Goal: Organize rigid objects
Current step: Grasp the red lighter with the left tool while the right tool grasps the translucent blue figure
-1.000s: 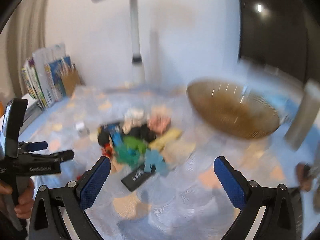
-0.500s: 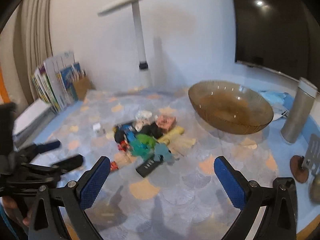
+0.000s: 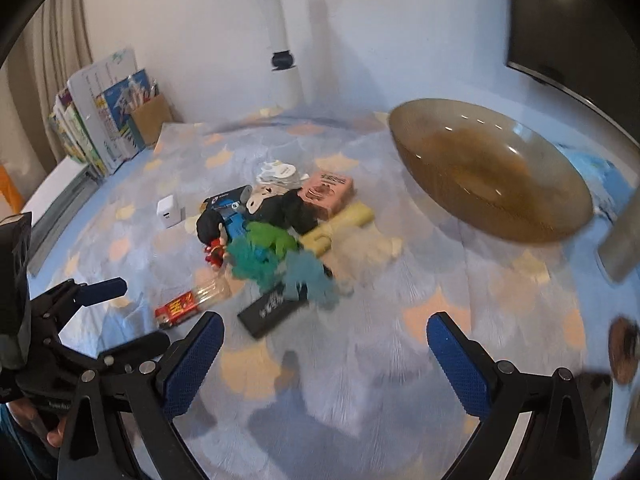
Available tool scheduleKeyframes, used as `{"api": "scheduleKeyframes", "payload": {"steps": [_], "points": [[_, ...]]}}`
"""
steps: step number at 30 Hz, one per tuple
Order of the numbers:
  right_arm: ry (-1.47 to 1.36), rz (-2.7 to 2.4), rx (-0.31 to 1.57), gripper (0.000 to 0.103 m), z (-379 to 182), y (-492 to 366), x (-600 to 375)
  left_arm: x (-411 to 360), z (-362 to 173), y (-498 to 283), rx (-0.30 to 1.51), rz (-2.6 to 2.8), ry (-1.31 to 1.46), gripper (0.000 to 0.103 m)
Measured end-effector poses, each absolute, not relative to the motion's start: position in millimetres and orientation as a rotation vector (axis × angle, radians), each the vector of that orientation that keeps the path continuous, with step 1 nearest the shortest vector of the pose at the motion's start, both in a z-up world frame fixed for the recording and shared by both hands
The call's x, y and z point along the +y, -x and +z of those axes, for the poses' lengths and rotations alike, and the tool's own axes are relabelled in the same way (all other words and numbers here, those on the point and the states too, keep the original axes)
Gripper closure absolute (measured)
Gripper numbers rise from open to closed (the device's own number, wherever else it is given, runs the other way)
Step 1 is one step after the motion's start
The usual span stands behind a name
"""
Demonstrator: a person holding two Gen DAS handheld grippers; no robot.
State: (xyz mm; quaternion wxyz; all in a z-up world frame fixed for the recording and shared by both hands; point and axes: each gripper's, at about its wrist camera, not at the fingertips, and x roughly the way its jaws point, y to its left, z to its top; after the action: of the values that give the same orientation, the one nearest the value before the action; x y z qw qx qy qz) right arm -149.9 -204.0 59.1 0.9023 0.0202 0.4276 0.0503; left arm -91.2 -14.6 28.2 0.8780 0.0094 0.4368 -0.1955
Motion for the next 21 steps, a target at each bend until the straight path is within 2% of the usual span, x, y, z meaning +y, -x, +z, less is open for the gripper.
{"api": "scheduleKeyframes", "payload": {"steps": [2,4,7,11,14,18,21], "points": [[-0.019,0.121,0.902,0.008,54.1,137.6,-200.2,-19.8,25.2,87.2,0.915,-0.404,-0.042,0.013],[-0.019,0.138,0.922,0.013,47.5,126.9,-197.3,-22.3,22.2,82.9,0.924,-0.410,-0.045,0.015],[-0.043,0.145,0.956,0.017,36.7,113.2,-195.3,-24.1,18.6,75.1,0.940,-0.413,-0.037,0.023],[-0.043,0.162,0.976,0.027,28.8,106.3,-191.6,-25.5,17.2,71.6,0.943,-0.421,-0.034,0.025],[-0.022,0.169,0.992,0.038,24.8,102.1,-189.2,-28.4,14.4,69.9,0.951,-0.425,-0.042,0.035],[-0.032,0.164,1.002,0.047,20.4,98.0,-192.0,-35.0,14.5,69.0,0.952,-0.427,-0.070,0.039],[-0.039,0.163,0.997,0.054,20.5,96.9,-194.9,-38.0,15.3,69.1,0.950,-0.433,-0.075,0.054]]}}
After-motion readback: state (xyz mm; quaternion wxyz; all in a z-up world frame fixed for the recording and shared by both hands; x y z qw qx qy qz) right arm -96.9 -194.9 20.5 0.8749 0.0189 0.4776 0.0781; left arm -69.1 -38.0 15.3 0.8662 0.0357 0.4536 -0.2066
